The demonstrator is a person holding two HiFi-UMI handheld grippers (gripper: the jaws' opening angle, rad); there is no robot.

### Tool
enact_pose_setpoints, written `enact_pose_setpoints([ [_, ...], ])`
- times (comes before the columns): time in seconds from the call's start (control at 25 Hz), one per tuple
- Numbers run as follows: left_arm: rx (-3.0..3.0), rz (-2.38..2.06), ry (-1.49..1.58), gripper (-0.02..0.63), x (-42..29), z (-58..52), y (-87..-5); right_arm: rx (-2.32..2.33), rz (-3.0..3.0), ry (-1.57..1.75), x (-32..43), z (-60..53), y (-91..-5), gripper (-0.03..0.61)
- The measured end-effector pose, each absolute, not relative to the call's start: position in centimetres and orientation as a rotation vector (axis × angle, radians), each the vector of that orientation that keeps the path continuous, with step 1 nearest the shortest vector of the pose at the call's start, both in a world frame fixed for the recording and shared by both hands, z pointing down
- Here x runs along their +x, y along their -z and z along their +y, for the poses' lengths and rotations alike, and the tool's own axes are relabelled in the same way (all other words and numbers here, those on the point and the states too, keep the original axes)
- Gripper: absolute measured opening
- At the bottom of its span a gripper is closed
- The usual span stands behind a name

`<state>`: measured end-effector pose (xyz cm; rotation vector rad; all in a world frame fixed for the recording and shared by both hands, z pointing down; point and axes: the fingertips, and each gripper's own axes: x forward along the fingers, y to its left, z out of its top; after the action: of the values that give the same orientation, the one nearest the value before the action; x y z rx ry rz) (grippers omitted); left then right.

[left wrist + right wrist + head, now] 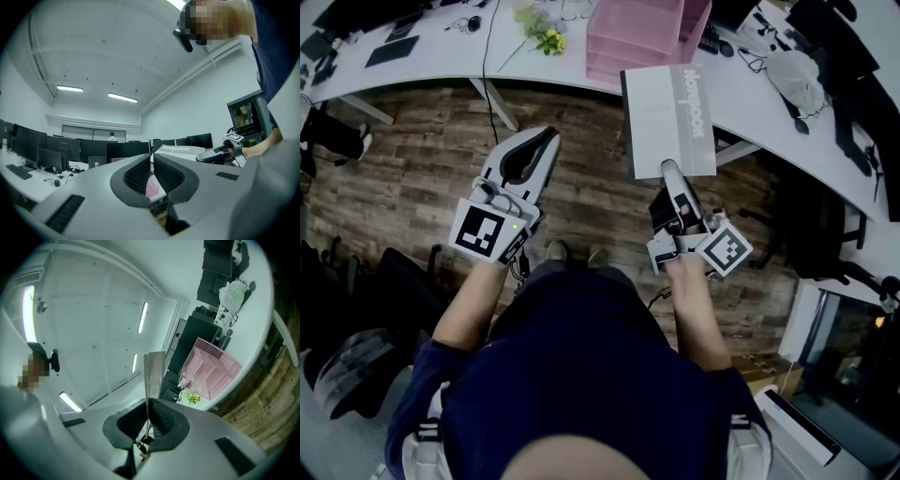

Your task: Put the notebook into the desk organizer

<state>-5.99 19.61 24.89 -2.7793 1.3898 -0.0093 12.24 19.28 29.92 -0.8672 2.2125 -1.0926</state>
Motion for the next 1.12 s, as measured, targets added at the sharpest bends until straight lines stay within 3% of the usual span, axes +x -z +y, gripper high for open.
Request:
enact_pose_setpoints([
  [1.12,-2.787,1.428,0.047,0.043,-1.5,20.6,-26.8,-0.917,2.358,1.015,14.8,19.7,-31.0,0.011],
])
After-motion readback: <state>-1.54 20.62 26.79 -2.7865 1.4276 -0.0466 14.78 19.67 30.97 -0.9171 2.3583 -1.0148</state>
